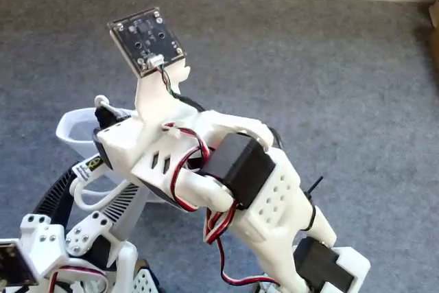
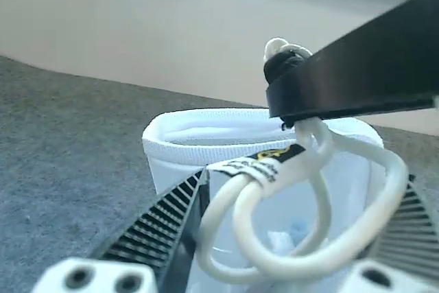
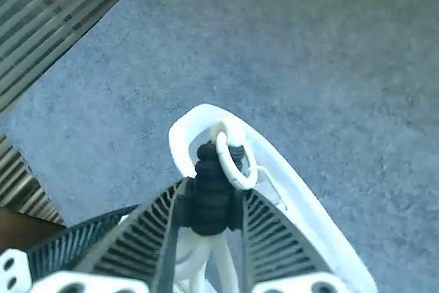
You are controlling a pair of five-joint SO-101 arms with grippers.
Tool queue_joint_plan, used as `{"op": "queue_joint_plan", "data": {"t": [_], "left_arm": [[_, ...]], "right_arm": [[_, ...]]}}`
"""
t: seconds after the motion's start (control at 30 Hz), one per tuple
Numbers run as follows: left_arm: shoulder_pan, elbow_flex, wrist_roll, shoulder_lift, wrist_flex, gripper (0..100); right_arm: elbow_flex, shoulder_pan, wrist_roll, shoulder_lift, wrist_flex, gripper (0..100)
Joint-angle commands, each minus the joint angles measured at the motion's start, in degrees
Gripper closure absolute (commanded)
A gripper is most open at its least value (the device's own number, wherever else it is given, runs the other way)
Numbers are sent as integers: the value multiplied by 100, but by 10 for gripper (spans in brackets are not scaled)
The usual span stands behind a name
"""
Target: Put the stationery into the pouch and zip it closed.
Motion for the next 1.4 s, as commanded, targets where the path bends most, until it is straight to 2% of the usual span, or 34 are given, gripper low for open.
{"op": "queue_joint_plan", "data": {"t": [0.0, 0.13, 0.27, 0.33, 0.5, 0.6, 0.73, 1.0, 1.2, 1.37], "left_arm": [[-40, 40, -62, -48, 18, 623], [-760, 48, -62, -48, 18, 623], [-1332, 48, -62, -48, 18, 623], [-1516, 127, -62, -48, -70, 623], [-1771, 1095, -18, -40, -1073, 627], [-1763, 1666, -18, -40, -1530, 627], [-1596, 1763, -9, -40, -1565, 626], [-101, 1657, 0, -40, -1433, 623], [-66, 1578, 0, -40, -1398, 623], [-66, 1569, 281, -40, -1415, 623]], "right_arm": [[-101, 171, -141, -110, -453, 993], [-101, 892, -211, -110, -813, 993], [-101, 1473, -1002, -110, -936, 993], [-101, 1613, -1169, -110, -998, 993], [-101, 1938, -1204, -110, -1218, 993], [-101, 2167, -1310, -75, -1323, 993], [-57, 2193, -1899, -57, -1437, 993], [-40, 1666, -1925, 198, -1727, 993], [-84, 1622, -1925, 567, -1455, 993], [-92, 1051, -1459, 620, -1068, 993]]}}
